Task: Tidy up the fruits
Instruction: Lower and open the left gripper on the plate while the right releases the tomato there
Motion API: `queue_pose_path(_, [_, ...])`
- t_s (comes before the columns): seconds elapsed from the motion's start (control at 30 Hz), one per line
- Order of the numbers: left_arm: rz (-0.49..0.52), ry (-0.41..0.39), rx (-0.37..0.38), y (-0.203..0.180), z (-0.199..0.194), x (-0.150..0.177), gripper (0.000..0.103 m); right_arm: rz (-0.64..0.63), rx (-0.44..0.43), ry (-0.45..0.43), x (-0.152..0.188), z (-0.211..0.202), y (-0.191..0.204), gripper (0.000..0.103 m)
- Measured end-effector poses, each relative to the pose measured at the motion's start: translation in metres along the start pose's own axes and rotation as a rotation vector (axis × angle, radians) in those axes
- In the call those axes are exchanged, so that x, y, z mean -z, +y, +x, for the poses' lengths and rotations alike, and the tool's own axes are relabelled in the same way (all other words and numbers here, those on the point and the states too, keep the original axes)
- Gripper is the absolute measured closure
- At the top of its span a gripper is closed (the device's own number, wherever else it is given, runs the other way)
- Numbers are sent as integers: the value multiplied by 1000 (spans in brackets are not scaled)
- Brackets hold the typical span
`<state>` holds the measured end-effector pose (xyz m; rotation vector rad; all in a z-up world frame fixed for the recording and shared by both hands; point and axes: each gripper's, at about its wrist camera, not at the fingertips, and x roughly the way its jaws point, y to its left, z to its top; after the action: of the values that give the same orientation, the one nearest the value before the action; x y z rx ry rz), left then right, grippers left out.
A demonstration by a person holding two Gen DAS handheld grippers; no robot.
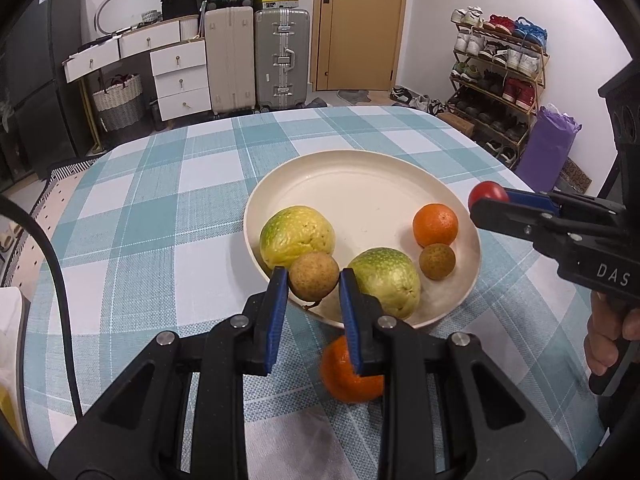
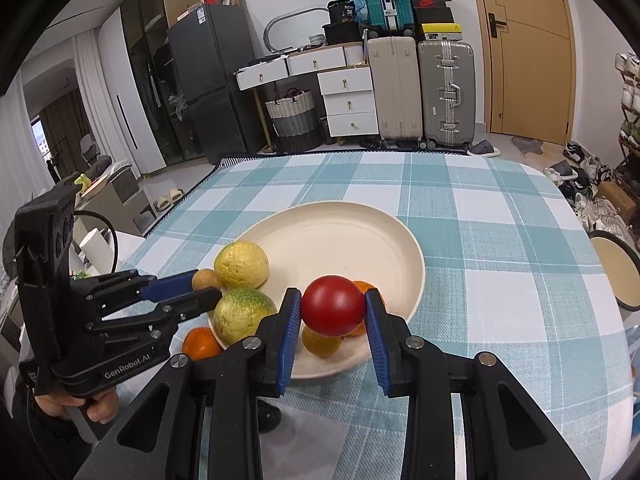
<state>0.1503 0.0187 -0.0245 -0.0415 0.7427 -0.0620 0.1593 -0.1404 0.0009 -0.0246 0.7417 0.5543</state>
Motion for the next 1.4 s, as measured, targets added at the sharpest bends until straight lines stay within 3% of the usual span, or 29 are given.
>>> queue_pose_path(0.53, [-5, 12, -1, 5, 18, -7, 80, -22, -16, 35, -3, 40, 6, 70])
queue_pose_path(1.2, [-17, -3, -4, 5, 21, -6, 80, -45, -11, 16, -6, 51, 13, 70])
queue_pose_path(1.3, [-24, -13, -9, 7, 18, -5, 79, -46, 2, 8, -6, 47, 13, 67])
queue_pose_path(1.4, [-16, -14, -41, 7, 13, -1, 70, -33, -3, -10, -5, 37, 10, 53])
